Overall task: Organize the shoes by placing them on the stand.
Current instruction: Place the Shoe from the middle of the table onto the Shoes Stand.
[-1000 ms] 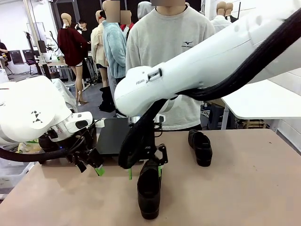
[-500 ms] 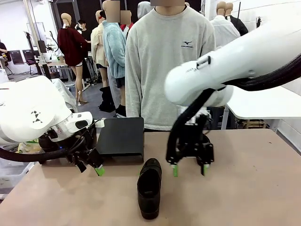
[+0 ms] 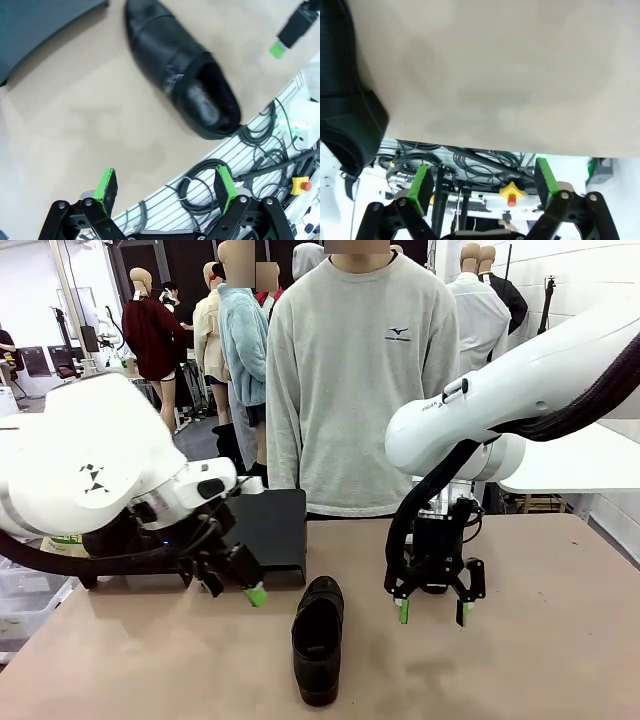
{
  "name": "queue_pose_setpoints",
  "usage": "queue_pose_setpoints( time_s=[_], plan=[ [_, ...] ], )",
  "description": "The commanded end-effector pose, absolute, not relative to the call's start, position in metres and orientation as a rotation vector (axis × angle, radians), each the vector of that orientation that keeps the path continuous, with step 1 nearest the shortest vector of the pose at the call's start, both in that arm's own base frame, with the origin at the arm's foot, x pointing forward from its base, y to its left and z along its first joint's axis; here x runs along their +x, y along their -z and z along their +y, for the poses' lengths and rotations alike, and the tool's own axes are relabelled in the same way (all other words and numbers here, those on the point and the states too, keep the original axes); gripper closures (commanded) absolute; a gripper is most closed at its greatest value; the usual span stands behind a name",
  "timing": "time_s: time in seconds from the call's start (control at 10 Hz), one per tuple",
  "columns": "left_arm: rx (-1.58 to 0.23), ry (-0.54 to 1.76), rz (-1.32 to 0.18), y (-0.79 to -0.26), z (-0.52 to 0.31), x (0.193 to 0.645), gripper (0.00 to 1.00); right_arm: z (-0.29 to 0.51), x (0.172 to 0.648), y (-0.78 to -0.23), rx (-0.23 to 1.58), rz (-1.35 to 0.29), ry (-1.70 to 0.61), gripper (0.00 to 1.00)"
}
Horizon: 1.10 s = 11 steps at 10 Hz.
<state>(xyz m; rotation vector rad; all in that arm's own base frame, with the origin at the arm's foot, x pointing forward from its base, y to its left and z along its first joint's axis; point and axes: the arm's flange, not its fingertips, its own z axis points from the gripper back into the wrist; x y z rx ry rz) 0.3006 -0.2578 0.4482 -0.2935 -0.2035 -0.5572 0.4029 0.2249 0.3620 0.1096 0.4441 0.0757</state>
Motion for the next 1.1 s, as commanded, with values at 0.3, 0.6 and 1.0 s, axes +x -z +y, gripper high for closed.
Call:
queue_pose_setpoints(
  time_s=[0.3,0.6,1.0],
  plan=[
    [-0.197,0.441,-0.279,-0.419,-0.315,0.282,0.0,0.231,0.398,-0.371,0.099,0.419,-0.098,0.0],
    [-0.133,0.355,-0.191,-0.398,-0.339,0.295,0.0,0.231,0.398,-0.371,0.099,0.419,-0.098,0.0],
    [-0.113,0.285,-0.15,-0.379,-0.358,0.308,0.0,0.231,0.398,-0.371,0.099,0.419,-0.098,0.0]
  ],
)
